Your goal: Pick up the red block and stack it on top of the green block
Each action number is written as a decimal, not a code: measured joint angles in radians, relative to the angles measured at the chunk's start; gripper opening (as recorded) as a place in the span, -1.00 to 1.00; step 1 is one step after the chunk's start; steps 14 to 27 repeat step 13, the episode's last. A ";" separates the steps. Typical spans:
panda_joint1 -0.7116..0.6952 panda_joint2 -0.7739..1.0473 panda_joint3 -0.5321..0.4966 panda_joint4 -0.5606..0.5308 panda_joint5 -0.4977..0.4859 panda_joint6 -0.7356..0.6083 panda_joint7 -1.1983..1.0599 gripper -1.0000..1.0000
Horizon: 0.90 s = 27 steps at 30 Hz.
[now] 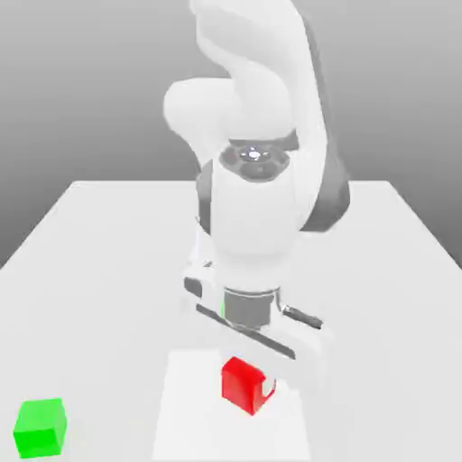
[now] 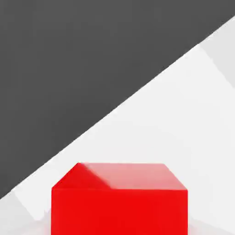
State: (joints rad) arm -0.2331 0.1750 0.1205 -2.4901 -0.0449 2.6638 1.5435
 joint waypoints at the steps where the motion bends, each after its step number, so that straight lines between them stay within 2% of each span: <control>1: -0.026 0.004 -0.023 0.020 0.009 -0.015 -0.003 -1.00; 6: -0.151 0.045 -0.136 0.119 0.055 -0.071 -0.019 -1.00; 9: -0.202 0.164 -0.167 0.171 0.081 -0.006 -0.028 -1.00; 10: -0.205 0.187 -0.170 0.176 0.086 0.013 -0.031 1.00; 27: -0.205 0.187 -0.170 0.176 0.086 0.013 -0.031 1.00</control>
